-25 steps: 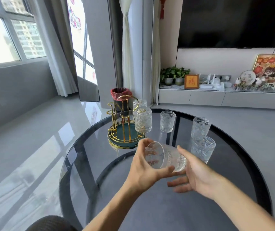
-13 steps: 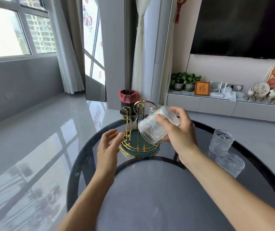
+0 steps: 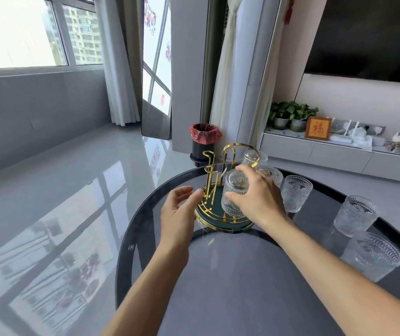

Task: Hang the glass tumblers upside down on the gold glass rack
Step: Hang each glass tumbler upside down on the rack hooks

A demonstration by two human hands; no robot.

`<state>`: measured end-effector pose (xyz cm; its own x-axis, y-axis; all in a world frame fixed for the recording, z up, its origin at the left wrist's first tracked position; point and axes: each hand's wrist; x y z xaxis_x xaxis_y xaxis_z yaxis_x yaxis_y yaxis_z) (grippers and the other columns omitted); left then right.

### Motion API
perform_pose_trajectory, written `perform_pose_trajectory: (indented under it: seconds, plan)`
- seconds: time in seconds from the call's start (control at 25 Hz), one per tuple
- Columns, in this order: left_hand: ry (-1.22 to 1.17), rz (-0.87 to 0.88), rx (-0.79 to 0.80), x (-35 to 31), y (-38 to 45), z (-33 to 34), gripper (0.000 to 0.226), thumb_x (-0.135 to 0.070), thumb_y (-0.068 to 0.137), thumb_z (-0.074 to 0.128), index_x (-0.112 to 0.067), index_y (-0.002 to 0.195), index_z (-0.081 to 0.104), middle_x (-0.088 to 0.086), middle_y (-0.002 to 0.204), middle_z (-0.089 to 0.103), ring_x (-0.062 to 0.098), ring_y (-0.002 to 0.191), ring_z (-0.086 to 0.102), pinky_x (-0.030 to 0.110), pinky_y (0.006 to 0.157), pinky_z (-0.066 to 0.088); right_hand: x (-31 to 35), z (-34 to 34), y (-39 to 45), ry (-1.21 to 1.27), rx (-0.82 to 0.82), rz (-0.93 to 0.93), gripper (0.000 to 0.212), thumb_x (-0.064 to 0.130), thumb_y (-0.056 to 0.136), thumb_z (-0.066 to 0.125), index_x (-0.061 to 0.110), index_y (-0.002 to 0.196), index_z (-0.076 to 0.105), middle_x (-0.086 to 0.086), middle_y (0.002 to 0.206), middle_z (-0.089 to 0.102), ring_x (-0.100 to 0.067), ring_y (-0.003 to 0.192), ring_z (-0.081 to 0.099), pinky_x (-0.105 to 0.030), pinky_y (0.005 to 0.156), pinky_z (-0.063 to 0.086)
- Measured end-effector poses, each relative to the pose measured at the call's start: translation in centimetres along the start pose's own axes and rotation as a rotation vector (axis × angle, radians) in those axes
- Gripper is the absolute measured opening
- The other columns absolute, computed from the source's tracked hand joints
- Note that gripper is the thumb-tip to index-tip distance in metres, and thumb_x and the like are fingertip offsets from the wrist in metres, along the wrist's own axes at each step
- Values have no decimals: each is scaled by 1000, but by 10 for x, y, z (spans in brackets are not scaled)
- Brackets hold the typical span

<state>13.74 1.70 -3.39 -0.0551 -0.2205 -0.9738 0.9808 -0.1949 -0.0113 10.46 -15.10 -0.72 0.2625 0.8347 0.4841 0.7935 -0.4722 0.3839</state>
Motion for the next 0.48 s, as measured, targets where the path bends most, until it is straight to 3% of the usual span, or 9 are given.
perform_pose_trajectory:
  seconds: [0.24, 0.36, 0.48]
  plan:
    - [-41, -17, 18, 2, 0, 10, 14, -28, 92, 67, -22, 104, 67, -11, 94, 70, -2, 85, 65, 32, 80, 52, -18, 18, -8, 43, 47, 50, 61, 48, 81, 65, 36, 137, 45, -9, 129, 58, -31, 114, 53, -37, 86, 45]
    - [26, -9, 39, 8, -5, 16, 7, -26, 94, 65, -25, 101, 66, -7, 99, 70, 4, 93, 64, 31, 78, 51, -20, 14, -15, 56, 82, 39, 68, 46, 84, 63, 36, 146, 38, -7, 137, 54, -30, 122, 50, -40, 93, 46]
    - [116, 61, 73, 16, -8, 19, 12, -26, 93, 66, -24, 105, 66, -2, 106, 71, 11, 100, 65, 30, 80, 51, -30, 0, -42, 143, -42, -11, 61, 38, 84, 63, 31, 143, 45, 0, 134, 59, -24, 119, 54, -36, 91, 48]
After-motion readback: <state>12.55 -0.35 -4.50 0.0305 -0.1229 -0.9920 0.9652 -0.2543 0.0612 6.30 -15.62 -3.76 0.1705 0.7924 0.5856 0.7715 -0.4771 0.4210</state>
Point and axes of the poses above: each hand's wrist, its own y-axis towards the middle knuckle, its own z-axis out of the palm, x = y × z
